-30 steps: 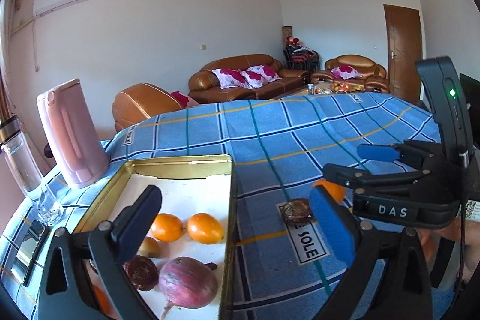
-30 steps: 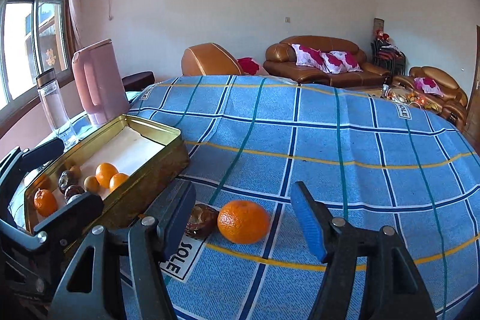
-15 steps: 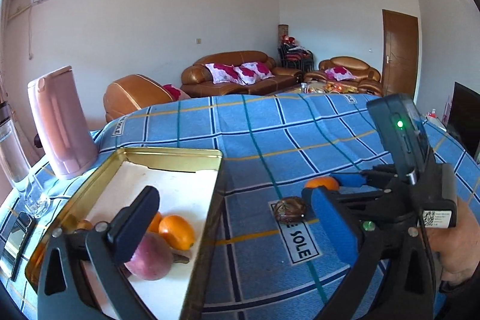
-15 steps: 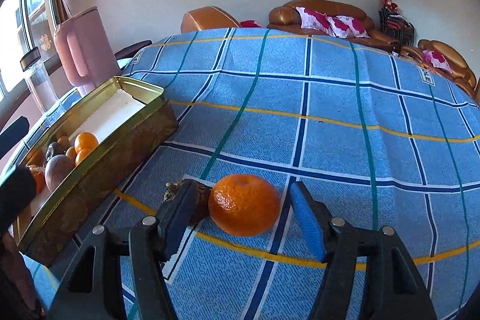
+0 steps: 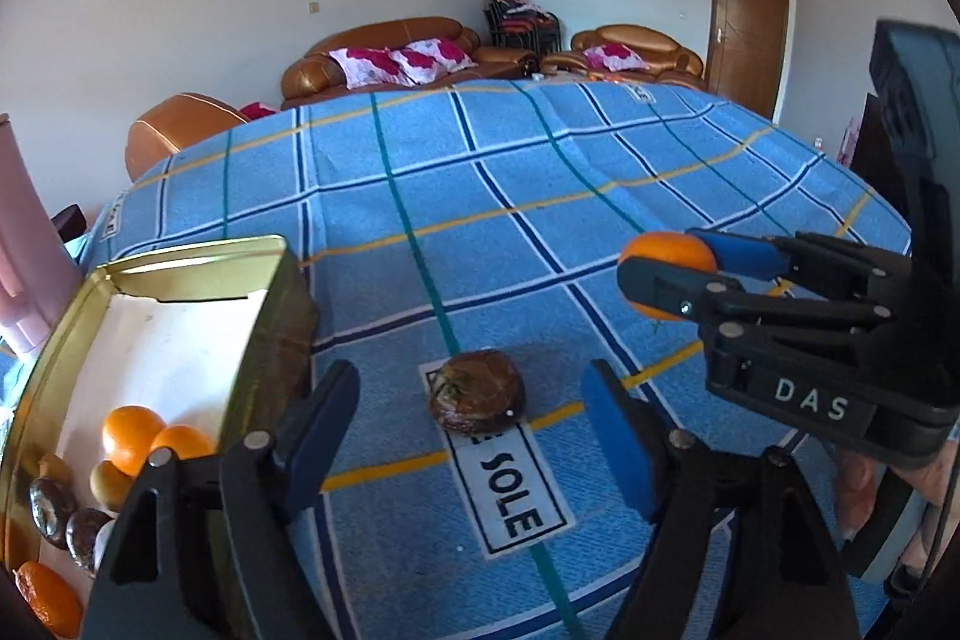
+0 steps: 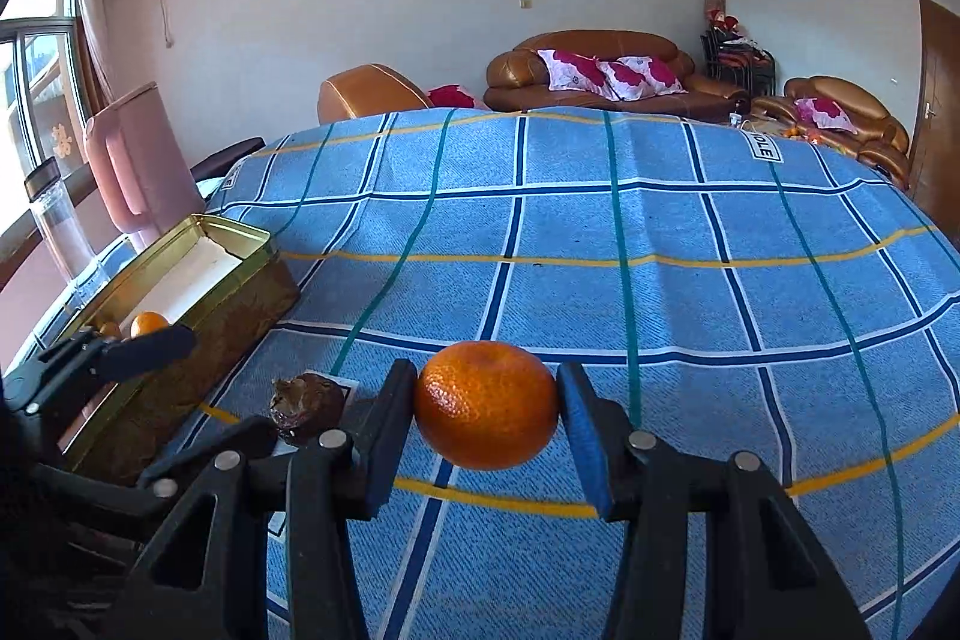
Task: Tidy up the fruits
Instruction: 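Close left tool on the patterned brown fruit while right tool holds the orange, then lift and carry the patterned brown fruit and orange toward the gold tray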
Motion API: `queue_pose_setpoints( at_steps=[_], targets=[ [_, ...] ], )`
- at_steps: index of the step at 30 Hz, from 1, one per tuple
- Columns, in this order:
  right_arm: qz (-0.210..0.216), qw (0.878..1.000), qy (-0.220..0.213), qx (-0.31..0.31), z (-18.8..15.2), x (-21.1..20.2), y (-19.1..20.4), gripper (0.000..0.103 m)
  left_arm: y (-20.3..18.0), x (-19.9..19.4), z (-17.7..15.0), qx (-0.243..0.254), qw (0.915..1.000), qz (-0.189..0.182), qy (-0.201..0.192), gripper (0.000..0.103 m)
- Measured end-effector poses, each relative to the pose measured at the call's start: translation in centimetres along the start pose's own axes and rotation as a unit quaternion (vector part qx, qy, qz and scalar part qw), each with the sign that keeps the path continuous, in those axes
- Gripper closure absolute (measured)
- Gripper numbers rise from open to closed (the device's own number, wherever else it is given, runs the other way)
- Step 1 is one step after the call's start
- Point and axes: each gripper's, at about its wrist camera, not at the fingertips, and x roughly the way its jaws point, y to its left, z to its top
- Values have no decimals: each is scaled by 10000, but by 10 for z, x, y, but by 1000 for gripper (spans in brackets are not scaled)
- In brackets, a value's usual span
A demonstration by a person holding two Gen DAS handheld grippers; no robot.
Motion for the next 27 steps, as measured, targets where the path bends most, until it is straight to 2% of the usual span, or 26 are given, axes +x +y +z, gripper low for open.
queue_pose_setpoints(
  at_steps=[3,8,10,17,27],
  targets=[
    [7,10000,6,-64,0,0,2,53,-1,18,1,-8,9992,-76,387,36],
    [57,9999,76,-63,-1,3,3,53,2,36,5,-112,9971,-255,710,50],
    [66,9999,74,-69,-1,4,3,53,5,42,6,-220,9959,-338,805,60],
    [87,9999,12,-93,-1,1,4,53,9,38,6,-326,9961,-420,700,60],
    [215,9991,-319,-192,-2,-10,8,53,17,14,7,-522,9985,-176,67,60]
  ],
)
